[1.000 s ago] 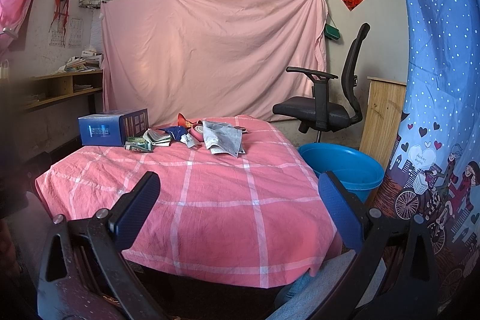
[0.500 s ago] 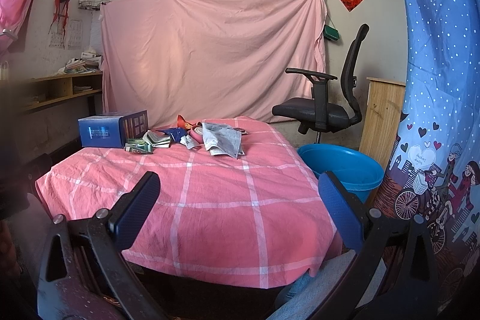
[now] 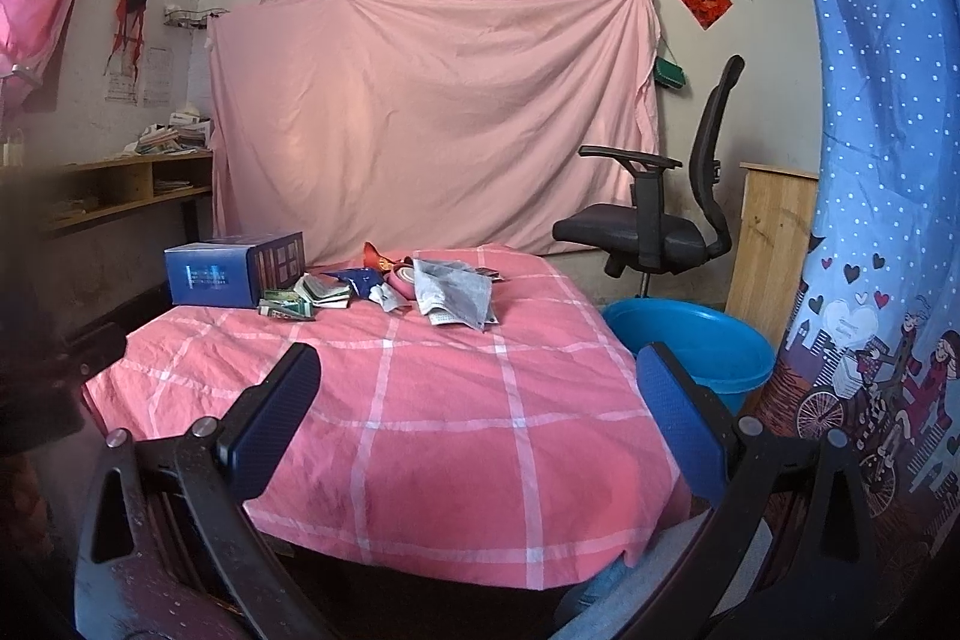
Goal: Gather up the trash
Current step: 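Grasp the green wrapper with the left tool while the right grasps the grey mask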
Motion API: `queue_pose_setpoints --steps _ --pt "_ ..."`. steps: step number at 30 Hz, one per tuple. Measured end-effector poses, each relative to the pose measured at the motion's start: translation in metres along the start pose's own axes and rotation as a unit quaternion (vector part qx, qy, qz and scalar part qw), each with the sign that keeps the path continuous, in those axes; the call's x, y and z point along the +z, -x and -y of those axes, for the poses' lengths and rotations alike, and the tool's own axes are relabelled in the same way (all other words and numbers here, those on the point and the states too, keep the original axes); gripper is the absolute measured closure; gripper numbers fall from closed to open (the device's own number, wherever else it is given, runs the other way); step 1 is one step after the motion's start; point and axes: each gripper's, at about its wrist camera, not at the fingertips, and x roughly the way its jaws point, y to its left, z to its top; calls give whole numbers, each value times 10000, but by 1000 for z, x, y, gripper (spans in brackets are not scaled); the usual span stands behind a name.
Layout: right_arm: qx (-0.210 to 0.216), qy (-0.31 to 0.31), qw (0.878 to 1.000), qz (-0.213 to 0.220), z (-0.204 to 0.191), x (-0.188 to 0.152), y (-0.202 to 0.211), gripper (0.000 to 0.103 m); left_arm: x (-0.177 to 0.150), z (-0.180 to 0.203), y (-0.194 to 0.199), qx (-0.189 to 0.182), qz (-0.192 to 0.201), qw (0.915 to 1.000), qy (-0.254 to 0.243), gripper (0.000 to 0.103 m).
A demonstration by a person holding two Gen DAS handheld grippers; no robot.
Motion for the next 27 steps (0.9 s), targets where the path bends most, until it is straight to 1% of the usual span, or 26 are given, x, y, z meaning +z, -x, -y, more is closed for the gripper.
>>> queue_pose_setpoints --steps 5,9,13,18,22,24,27 --pt "18 84 9999 99 4 14 -13 0 17 -3 -5 -39 103 9997 205 1" --pt "40 66 9996 277 12 30 -31 0 39 -6 -19 -63 309 9990 319 1" --pt "37 83 9990 441 19 43 -53 0 53 -4 -42 13 447 9988 179 1" --pt "53 48 9985 540 22 55 -86 0 61 -4 -83 176 421 9990 -16 1" --pt "157 72 9989 433 22 56 -116 0 64 -6 -111 247 267 9993 -8 1" --pt "252 112 9992 288 20 56 -134 0 65 -8 -122 304 244 9992 -16 1" --pt "377 248 9989 79 15 55 -156 0 63 -9 -142 347 101 9993 -74 1"
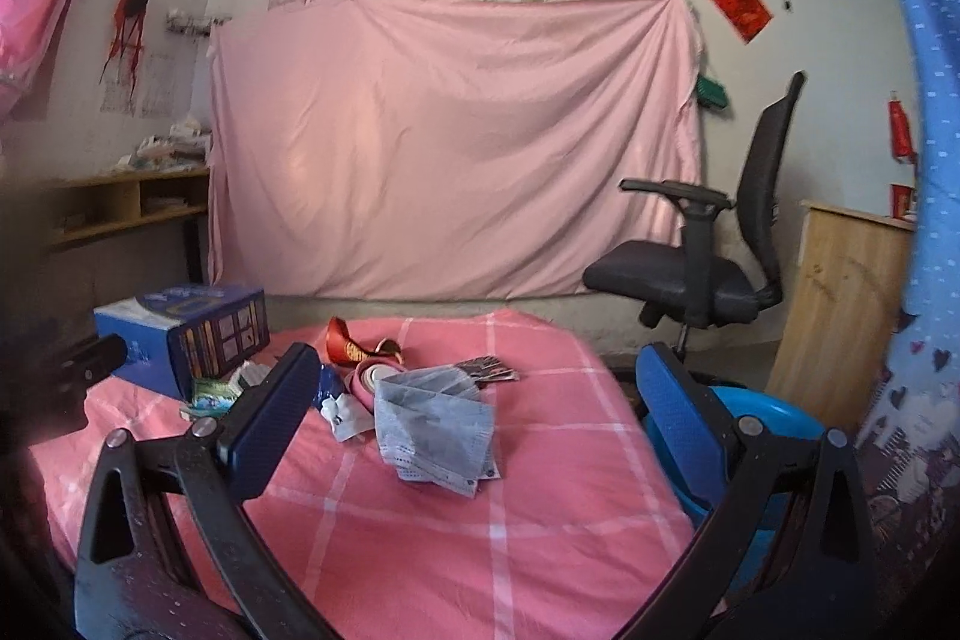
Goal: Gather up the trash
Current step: 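Grasp the green wrapper with the left tool while the right grasps the grey mask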
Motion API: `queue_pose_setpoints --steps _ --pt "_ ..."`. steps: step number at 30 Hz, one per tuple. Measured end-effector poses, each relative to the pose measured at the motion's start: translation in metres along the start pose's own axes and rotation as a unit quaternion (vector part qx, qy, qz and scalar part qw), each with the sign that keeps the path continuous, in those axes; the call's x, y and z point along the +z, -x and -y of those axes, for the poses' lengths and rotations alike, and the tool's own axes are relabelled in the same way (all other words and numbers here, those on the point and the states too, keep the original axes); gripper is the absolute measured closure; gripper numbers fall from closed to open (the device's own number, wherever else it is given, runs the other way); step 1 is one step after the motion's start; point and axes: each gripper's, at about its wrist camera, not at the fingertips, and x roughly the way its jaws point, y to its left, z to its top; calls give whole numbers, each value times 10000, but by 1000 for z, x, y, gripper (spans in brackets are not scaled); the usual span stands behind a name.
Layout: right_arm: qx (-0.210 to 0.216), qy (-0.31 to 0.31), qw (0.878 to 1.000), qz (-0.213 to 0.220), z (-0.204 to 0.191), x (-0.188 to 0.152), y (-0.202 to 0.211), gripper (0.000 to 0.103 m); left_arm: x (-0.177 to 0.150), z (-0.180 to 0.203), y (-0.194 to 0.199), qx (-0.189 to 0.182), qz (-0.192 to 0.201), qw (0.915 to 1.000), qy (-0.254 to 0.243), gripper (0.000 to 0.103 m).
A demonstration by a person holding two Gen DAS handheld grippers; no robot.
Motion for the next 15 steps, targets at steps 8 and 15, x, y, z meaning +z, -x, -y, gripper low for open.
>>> queue_pose_setpoints --steps 8,15 --pt "140 47 9945 -1034 -6 -14 -61 0 -9 -6 -53 24 -964 9951 203 1" --pt "231 48 9814 -1904 -1 -29 -99 0 -19 -5 -86 16 -1754 9844 144 1"
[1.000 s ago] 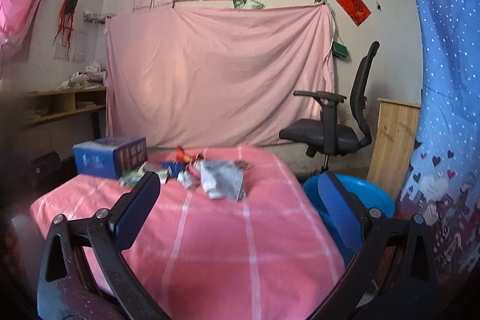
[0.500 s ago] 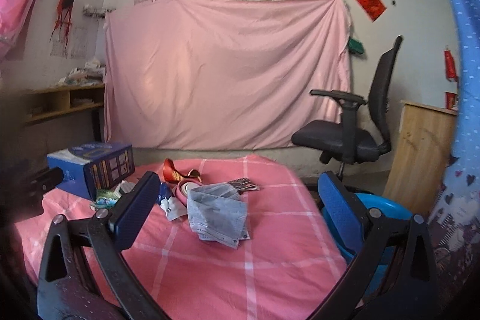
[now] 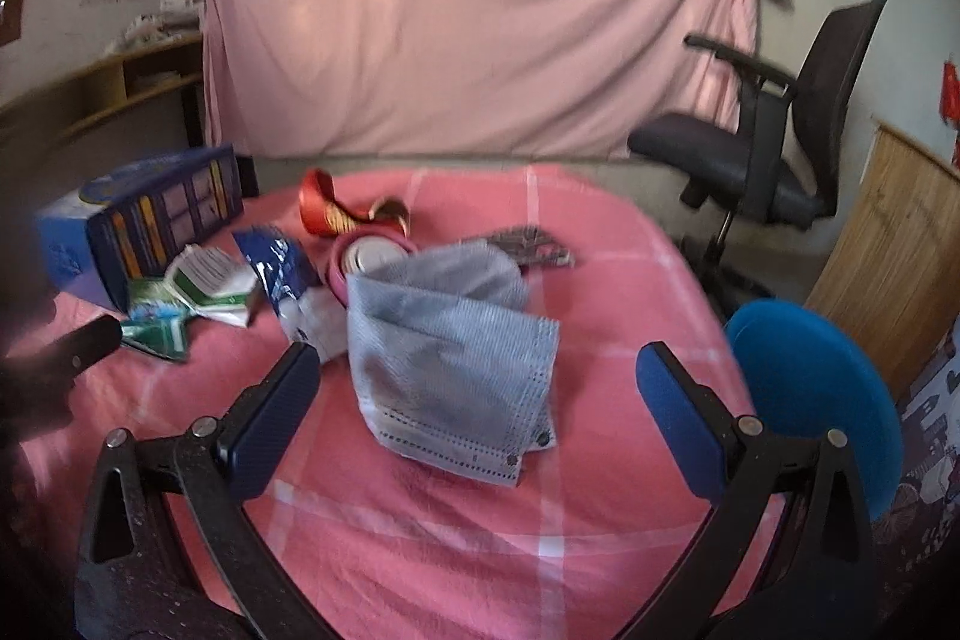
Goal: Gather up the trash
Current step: 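Grasp the green wrapper with the left tool while the right grasps the grey mask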
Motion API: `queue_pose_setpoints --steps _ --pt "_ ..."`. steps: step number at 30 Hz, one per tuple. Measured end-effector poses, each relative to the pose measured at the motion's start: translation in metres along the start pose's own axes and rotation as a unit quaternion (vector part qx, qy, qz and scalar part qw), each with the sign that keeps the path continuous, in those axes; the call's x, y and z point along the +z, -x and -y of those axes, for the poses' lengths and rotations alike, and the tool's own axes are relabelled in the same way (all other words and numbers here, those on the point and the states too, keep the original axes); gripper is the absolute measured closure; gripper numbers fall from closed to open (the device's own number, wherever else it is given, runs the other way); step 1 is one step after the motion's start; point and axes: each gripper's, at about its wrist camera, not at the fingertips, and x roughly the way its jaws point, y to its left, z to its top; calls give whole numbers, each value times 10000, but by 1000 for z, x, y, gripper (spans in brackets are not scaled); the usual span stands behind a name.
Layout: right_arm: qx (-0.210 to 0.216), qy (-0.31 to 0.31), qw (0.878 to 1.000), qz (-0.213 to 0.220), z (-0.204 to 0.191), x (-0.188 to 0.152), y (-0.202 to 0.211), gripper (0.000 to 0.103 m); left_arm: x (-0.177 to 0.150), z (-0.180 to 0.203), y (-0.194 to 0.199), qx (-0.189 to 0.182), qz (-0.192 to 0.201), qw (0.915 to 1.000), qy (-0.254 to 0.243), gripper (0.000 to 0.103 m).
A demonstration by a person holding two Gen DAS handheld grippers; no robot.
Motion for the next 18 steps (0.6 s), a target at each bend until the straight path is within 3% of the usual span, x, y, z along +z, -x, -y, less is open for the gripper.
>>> queue_pose_setpoints --steps 6,10,14,16,18 --pt "143 -49 9994 -302 6 7 -19 0 2 -7 -14 -231 -265 9988 341 5" --pt "330 -208 9985 -374 10 5 -24 0 4 -14 -21 -358 -474 9962 634 27" --pt "552 -369 9973 -320 14 3 -21 0 5 -17 -16 -506 -507 9953 653 42" --pt "643 -395 9967 -305 13 1 -19 7 4 -15 -15 -564 -546 9949 637 56" --pt "755 -417 9960 -221 12 -2 -15 15 2 -12 -13 -608 -569 9947 605 64"
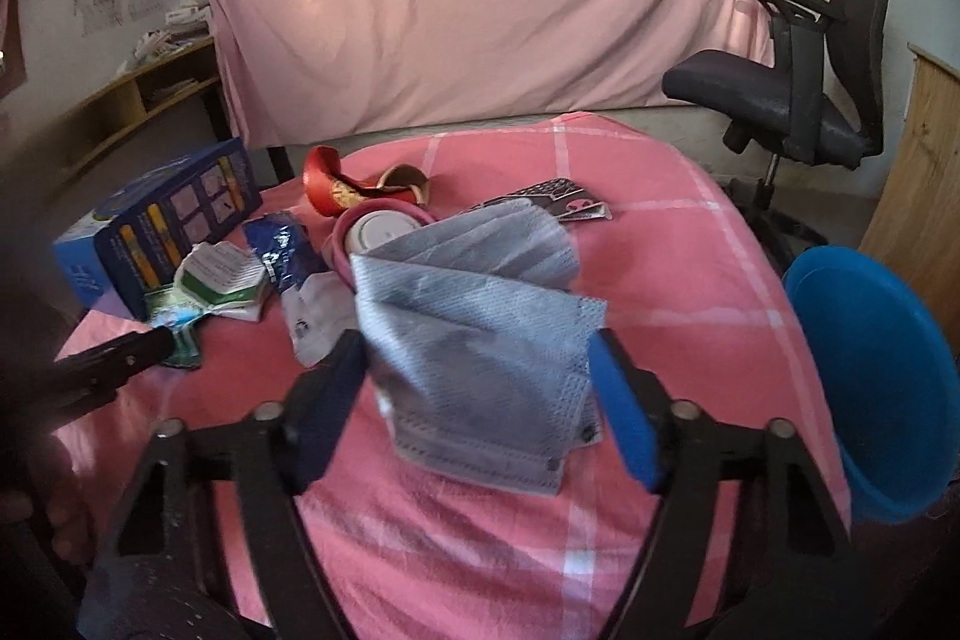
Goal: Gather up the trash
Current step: 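Grasp the green wrapper with the left tool while the right grasps the grey mask, then carry the green wrapper and grey mask to the blue basin and release both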
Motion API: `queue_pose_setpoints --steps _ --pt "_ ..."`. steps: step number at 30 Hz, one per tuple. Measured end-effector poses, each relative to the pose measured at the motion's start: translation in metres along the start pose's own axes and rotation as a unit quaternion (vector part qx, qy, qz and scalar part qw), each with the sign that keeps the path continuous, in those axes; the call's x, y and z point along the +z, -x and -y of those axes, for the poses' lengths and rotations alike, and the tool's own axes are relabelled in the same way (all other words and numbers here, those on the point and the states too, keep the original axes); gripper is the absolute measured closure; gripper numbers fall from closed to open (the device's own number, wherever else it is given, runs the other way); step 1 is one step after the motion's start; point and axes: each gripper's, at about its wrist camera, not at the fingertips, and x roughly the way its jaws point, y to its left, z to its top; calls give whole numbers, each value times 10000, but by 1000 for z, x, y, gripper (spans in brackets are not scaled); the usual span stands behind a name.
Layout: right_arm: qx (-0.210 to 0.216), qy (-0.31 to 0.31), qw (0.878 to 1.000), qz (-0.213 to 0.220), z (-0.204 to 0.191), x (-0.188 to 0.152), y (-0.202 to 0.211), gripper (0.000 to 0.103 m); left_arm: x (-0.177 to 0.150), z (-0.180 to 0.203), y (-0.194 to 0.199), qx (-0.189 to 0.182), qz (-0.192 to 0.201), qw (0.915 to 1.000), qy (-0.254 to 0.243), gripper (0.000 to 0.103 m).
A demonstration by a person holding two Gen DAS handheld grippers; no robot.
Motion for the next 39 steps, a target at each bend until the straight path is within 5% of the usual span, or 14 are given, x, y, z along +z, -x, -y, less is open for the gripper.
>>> queue_pose_setpoints --steps 7,18,20,24,30,32,37,39 --pt "233 -87 9992 303 2 -5 15 43 -4 6 -1 -92 -36 9999 16 84" --pt "531 -58 9978 399 2 -11 22 57 -13 12 8 -153 44 9997 -159 90" --pt "666 -29 9970 395 1 -12 23 57 -17 13 9 -150 105 9996 -221 83" --pt "852 157 9958 285 -5 -16 21 57 -14 14 11 19 228 9986 -478 38" --pt "909 313 9954 33 -15 -19 11 57 -3 14 -6 -93 67 9983 -578 36" --pt "943 264 9952 -67 -13 -21 8 57 -2 16 -8 -132 33 9980 -625 40" --pt "1011 153 9947 -141 -11 -22 6 57 -1 23 -11 -406 -124 9957 -826 81" --pt "1034 154 9945 -110 -11 -23 8 58 -2 27 -10 -352 -124 9956 -864 83"
